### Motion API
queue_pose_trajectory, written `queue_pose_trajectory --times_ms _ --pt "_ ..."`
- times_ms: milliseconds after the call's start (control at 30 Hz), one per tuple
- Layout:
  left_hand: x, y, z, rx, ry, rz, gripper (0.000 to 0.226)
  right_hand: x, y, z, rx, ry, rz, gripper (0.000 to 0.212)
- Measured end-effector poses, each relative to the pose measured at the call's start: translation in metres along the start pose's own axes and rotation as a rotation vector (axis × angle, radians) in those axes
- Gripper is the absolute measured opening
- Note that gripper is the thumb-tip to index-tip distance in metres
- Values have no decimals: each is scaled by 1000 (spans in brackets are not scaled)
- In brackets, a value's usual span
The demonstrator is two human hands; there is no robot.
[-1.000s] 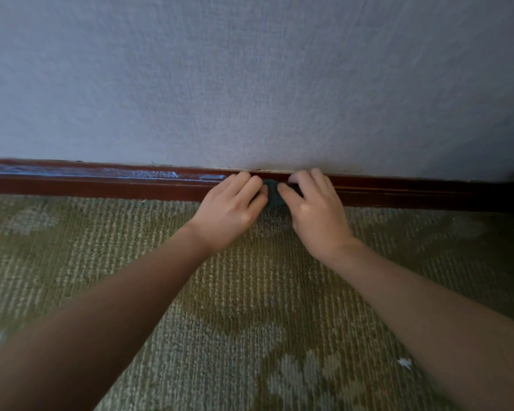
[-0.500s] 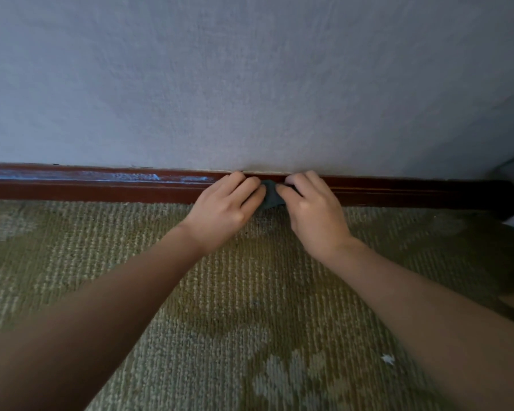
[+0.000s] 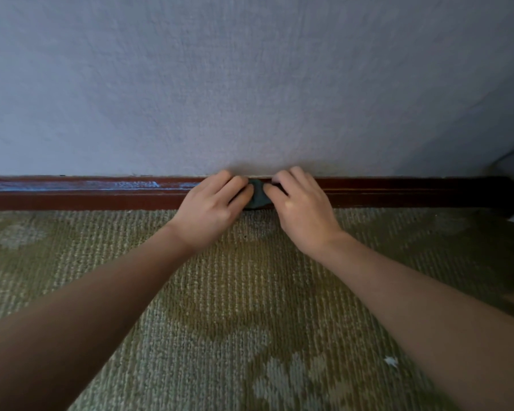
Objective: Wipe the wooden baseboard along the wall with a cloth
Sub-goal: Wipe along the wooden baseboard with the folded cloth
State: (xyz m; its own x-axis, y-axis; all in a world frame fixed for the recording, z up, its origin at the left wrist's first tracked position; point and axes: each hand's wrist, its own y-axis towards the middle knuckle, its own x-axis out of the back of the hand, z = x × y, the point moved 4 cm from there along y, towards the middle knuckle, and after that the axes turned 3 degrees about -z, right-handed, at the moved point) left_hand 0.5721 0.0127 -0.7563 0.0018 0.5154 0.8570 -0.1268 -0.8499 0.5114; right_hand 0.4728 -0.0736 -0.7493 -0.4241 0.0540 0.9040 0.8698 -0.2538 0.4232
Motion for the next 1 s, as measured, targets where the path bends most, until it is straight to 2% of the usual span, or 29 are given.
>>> queue_pose_trajectory --times_ms 67,200,267,433,567,700,1000 --pt "-4 -2 0 -11 6 0 27 -4 -1 2 8 11 -19 14" --pt "-9 -3 -1 13 4 -14 23 -11 -6 3 -49 46 -62 21" --pt "-8 -3 -1 24 -9 -16 23 -11 -6 4 -64 57 -74 16" --pt "-2 -2 -2 51 -39 3 26 -6 -2 6 -116 74 -13 26" --pt "6 -6 6 89 -35 -41 31 -2 5 10 -94 89 -33 29" --pt "4 -13 11 39 -2 -18 24 -10 6 14 -57 67 -34 21" --pt "3 -11 9 109 -53 7 27 -13 6 17 -78 73 4 24"
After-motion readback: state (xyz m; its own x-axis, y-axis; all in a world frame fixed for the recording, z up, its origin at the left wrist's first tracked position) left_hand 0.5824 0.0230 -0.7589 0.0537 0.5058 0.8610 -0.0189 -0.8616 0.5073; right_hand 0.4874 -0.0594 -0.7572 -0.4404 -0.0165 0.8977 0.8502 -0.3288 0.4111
